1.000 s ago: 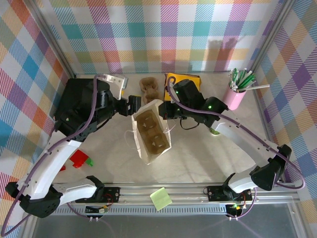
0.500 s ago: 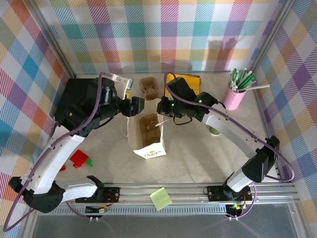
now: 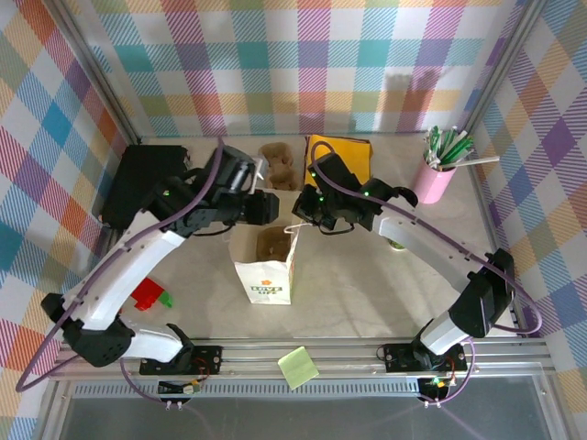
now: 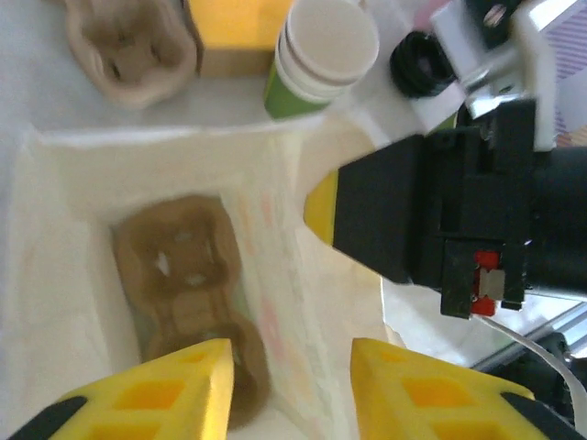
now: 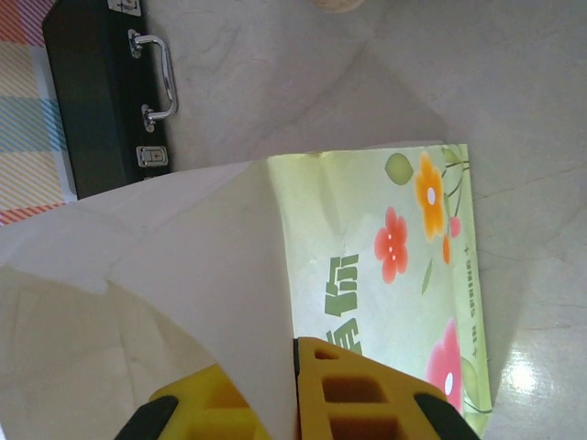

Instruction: Pack the takeout coffee

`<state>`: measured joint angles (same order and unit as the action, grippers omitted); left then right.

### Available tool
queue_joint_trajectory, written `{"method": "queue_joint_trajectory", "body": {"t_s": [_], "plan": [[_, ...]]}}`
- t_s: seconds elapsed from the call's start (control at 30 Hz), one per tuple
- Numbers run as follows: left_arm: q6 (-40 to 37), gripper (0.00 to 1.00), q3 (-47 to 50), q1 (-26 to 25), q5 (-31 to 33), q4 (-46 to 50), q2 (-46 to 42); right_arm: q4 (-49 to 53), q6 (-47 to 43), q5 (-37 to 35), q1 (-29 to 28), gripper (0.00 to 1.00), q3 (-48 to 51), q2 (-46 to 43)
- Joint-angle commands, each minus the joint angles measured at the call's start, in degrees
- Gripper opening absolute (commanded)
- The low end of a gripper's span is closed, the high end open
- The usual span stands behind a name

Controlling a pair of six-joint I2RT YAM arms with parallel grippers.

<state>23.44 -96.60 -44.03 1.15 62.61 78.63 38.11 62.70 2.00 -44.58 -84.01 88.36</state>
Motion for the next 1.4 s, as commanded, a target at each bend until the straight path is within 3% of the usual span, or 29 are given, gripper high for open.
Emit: {"method": "queue_joint_trajectory", "body": {"t_s": [0.0, 0.17, 0.3, 0.53, 1.37], "plan": [[7.15, 0.32, -1.51, -3.5, 3.47, 7.45, 2.31, -3.65, 1.99, 1.49, 0.45, 0.09, 1.91, -3.56], [13.5, 0.26, 1.28, -5.38, 5.72, 11.23, 4.4, -4.04, 1.65, 2.12, 0.85, 0.09, 4.33, -5.58], [15.41, 0.24, 6.08, -5.48, 3.61, 9.71, 5.27, -4.55, 1.84, 2.91, 0.99, 0.09, 5.75, -6.82], [12.91, 0.23, 8.82, -5.51, -2.08, 6.98, 10.07, -5.81, 3.83, 3.52, 1.07, 0.09, 8.19, -7.68], [4.99, 0.17, 17.91, -3.47, -8.11, -6.72, 18.98, -6.17, 5.13, 4.15, 1.95, 0.09, 7.87, -6.46]]}}
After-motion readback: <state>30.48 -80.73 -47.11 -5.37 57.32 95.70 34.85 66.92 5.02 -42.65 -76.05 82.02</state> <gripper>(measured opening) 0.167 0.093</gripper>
